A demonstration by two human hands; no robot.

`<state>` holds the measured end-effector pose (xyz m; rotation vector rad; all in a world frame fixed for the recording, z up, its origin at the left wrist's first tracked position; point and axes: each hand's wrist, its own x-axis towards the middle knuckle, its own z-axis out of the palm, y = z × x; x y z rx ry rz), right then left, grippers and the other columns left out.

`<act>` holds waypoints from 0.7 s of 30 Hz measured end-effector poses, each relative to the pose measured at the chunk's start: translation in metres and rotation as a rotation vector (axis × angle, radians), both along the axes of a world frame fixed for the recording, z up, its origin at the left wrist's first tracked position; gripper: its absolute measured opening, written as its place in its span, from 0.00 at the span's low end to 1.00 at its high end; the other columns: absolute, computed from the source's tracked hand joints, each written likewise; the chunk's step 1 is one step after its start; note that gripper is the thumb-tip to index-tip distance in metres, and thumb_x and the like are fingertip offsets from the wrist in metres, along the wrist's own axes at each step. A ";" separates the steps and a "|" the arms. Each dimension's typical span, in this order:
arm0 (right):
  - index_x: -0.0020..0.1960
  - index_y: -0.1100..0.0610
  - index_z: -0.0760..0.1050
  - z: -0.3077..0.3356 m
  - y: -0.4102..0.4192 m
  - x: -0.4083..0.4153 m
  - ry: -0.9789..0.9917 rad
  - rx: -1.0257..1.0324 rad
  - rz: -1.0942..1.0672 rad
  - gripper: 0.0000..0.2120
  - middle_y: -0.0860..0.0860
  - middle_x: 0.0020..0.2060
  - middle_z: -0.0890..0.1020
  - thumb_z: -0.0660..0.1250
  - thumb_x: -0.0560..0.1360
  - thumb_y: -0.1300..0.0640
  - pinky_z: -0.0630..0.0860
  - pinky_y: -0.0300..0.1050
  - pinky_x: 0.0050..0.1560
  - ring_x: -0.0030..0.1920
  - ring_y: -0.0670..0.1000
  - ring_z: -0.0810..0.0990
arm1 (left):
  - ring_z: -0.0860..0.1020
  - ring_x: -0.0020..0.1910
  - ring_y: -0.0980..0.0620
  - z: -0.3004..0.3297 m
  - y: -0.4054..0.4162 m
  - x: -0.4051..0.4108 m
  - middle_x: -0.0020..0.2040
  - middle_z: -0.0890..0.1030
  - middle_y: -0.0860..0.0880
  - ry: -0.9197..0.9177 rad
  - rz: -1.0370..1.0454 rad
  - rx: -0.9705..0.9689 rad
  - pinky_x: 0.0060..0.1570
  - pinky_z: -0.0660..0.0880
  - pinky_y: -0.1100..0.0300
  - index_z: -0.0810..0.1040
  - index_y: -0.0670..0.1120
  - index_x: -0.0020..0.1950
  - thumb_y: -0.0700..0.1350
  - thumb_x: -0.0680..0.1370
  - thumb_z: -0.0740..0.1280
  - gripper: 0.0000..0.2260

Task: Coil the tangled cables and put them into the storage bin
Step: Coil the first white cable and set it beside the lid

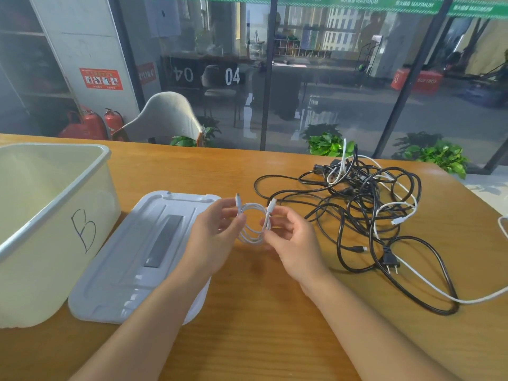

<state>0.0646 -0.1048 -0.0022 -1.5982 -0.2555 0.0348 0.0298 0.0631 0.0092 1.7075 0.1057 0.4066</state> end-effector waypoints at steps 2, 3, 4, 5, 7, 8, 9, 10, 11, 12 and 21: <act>0.58 0.49 0.81 0.004 -0.004 -0.012 -0.001 0.012 0.013 0.16 0.49 0.48 0.87 0.72 0.77 0.67 0.82 0.42 0.41 0.47 0.50 0.86 | 0.84 0.46 0.52 0.002 -0.004 -0.009 0.49 0.87 0.49 0.004 -0.019 -0.045 0.48 0.79 0.51 0.82 0.52 0.60 0.42 0.81 0.71 0.08; 0.58 0.49 0.81 0.006 -0.007 -0.018 -0.008 0.011 0.007 0.15 0.48 0.48 0.86 0.72 0.77 0.66 0.81 0.41 0.40 0.46 0.50 0.86 | 0.83 0.46 0.53 0.003 -0.006 -0.015 0.49 0.88 0.49 0.003 -0.031 -0.054 0.48 0.79 0.52 0.82 0.53 0.59 0.42 0.82 0.71 0.08; 0.57 0.49 0.82 0.008 -0.010 -0.024 -0.020 0.008 -0.006 0.12 0.47 0.48 0.86 0.73 0.78 0.63 0.81 0.40 0.38 0.45 0.50 0.86 | 0.83 0.46 0.53 0.004 -0.009 -0.021 0.49 0.88 0.49 -0.001 -0.046 -0.057 0.48 0.78 0.51 0.82 0.53 0.59 0.42 0.82 0.70 0.08; 0.57 0.51 0.82 0.009 -0.014 -0.030 -0.033 0.005 -0.025 0.09 0.47 0.48 0.85 0.73 0.79 0.61 0.80 0.39 0.37 0.43 0.51 0.86 | 0.83 0.45 0.54 0.003 -0.012 -0.027 0.50 0.88 0.50 -0.006 -0.063 -0.056 0.48 0.77 0.50 0.82 0.53 0.59 0.41 0.82 0.70 0.09; 0.57 0.51 0.82 0.010 -0.022 -0.042 -0.046 0.003 -0.066 0.07 0.47 0.50 0.83 0.74 0.79 0.57 0.78 0.37 0.34 0.39 0.51 0.86 | 0.82 0.45 0.54 0.002 -0.019 -0.039 0.51 0.88 0.51 -0.006 -0.099 -0.039 0.48 0.77 0.48 0.82 0.52 0.60 0.38 0.83 0.67 0.11; 0.58 0.50 0.82 0.011 -0.026 -0.048 -0.040 0.008 -0.080 0.08 0.46 0.51 0.83 0.74 0.79 0.56 0.78 0.38 0.33 0.38 0.51 0.86 | 0.82 0.45 0.53 0.000 -0.022 -0.044 0.51 0.88 0.51 -0.005 -0.117 -0.025 0.48 0.78 0.46 0.82 0.52 0.60 0.37 0.84 0.66 0.12; 0.59 0.49 0.82 0.010 -0.029 -0.054 -0.034 0.014 -0.085 0.10 0.45 0.52 0.83 0.74 0.79 0.57 0.79 0.39 0.32 0.38 0.52 0.86 | 0.82 0.46 0.52 -0.001 -0.025 -0.049 0.52 0.88 0.52 -0.005 -0.131 -0.007 0.49 0.78 0.45 0.81 0.51 0.61 0.36 0.84 0.66 0.12; 0.60 0.48 0.82 0.009 -0.032 -0.059 -0.029 0.014 -0.080 0.11 0.45 0.52 0.83 0.74 0.79 0.57 0.79 0.41 0.32 0.39 0.52 0.86 | 0.82 0.46 0.50 -0.003 -0.027 -0.053 0.52 0.88 0.52 -0.008 -0.141 0.014 0.50 0.79 0.43 0.81 0.51 0.61 0.35 0.84 0.65 0.13; 0.60 0.48 0.82 0.007 -0.035 -0.064 -0.030 0.006 -0.070 0.10 0.45 0.51 0.84 0.73 0.80 0.58 0.80 0.42 0.33 0.40 0.52 0.87 | 0.83 0.48 0.47 -0.004 -0.030 -0.057 0.52 0.88 0.52 -0.011 -0.148 0.034 0.51 0.78 0.41 0.80 0.51 0.61 0.35 0.84 0.65 0.13; 0.59 0.48 0.83 0.005 -0.038 -0.068 -0.033 -0.002 -0.063 0.09 0.46 0.49 0.85 0.72 0.81 0.59 0.81 0.43 0.34 0.41 0.51 0.87 | 0.83 0.50 0.45 -0.005 -0.032 -0.059 0.52 0.88 0.53 -0.013 -0.155 0.050 0.52 0.78 0.41 0.80 0.51 0.61 0.35 0.84 0.65 0.13; 0.51 0.41 0.77 0.006 -0.037 -0.076 -0.144 -0.038 -0.127 0.10 0.50 0.44 0.88 0.65 0.85 0.57 0.85 0.61 0.47 0.45 0.52 0.87 | 0.85 0.46 0.52 -0.004 -0.043 -0.066 0.50 0.86 0.46 -0.049 -0.217 -0.087 0.47 0.81 0.59 0.78 0.46 0.64 0.33 0.85 0.59 0.13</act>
